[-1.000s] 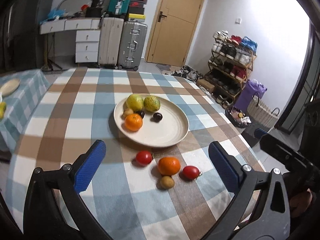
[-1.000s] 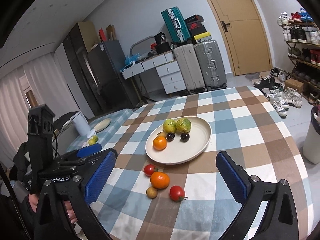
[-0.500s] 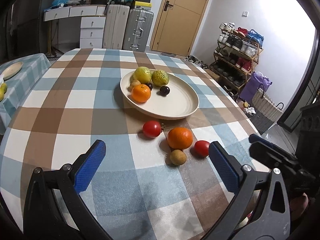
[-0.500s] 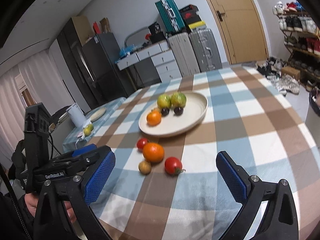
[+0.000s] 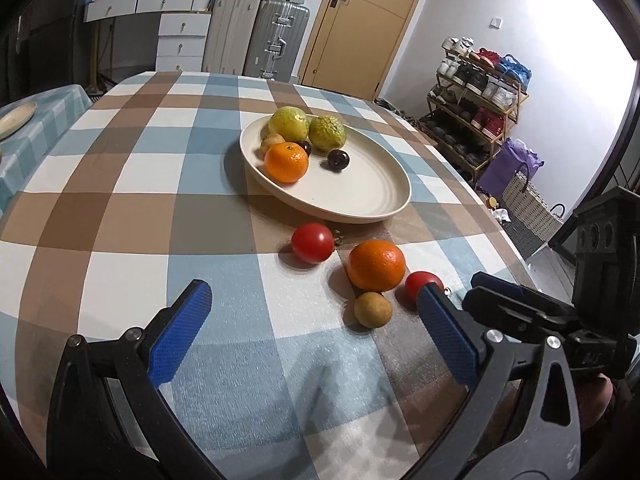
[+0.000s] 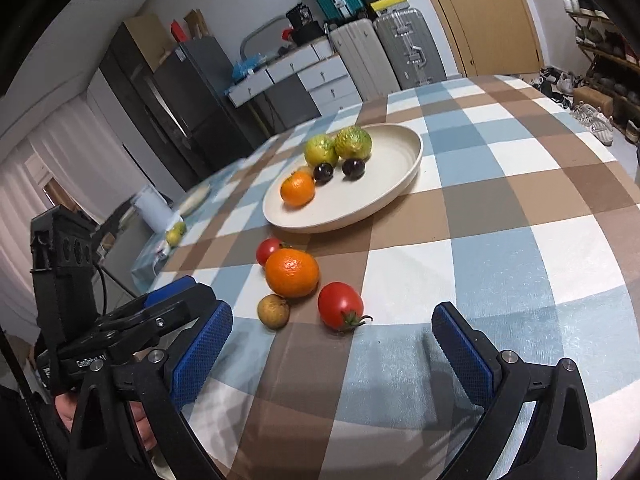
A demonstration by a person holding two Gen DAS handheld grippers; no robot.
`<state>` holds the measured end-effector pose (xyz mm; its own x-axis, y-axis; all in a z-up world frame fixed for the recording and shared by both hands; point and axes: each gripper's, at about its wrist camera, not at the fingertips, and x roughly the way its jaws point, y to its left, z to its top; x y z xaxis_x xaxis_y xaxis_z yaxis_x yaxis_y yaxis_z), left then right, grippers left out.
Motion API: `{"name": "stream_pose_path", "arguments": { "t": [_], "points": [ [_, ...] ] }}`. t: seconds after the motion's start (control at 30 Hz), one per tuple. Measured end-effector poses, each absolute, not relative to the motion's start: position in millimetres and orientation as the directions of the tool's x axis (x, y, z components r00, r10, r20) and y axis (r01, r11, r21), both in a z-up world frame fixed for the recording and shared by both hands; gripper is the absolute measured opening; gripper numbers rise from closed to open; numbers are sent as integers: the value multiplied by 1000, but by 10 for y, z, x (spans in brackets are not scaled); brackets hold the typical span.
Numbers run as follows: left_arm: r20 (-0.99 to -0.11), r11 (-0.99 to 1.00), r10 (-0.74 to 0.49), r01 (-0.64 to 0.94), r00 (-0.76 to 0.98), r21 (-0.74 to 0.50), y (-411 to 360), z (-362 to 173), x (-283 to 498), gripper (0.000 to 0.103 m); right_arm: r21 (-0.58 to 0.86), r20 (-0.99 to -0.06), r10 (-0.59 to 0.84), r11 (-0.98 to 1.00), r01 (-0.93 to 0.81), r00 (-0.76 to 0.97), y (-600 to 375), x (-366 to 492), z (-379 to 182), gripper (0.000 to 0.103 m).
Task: Organize fruits
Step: 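Withdraw the left gripper from the plate toward the remaining fruits, then grasp the red tomato with the right gripper while the left gripper grasps the brown kiwi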
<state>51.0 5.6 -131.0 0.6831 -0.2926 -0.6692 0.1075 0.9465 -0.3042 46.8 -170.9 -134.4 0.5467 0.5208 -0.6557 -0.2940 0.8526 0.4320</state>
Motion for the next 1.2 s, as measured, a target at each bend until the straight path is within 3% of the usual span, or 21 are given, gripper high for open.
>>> {"name": "stream_pose_path", "arguments": {
  "t": [0.17, 0.37, 0.57, 0.7, 0.93, 1.2],
  "points": [
    [-672, 944, -296, 100, 679, -314, 89, -1339, 577, 102, 403, -677, 514, 857, -319, 526, -1630, 573, -1333, 95],
    [-664, 933, -322, 107, 675, -344, 137, -1358, 635, 102, 375, -717, 488, 872, -315, 498, -1595, 671, -1418, 73],
    [-655, 921, -351, 121, 669, -369, 147, -1366, 683, 102, 347, -736, 472, 879, -328, 486, -1564, 691, -1462, 42],
    [-661, 921, -350, 117, 663, -371, 144, -1376, 711, 102, 335, -737, 480, 871, -359, 476, -1517, 683, -1448, 31],
    [-675, 906, -388, 128, 627, -403, 160, -1455, 758, 102, 312, -751, 472, 870, -382, 462, -1476, 711, -1429, 28],
    [-686, 906, -411, 182, 600, -383, 28, -1460, 756, 102, 359, -704, 508, 857, -370, 495, -1617, 755, -1371, 28]
  ]
}}
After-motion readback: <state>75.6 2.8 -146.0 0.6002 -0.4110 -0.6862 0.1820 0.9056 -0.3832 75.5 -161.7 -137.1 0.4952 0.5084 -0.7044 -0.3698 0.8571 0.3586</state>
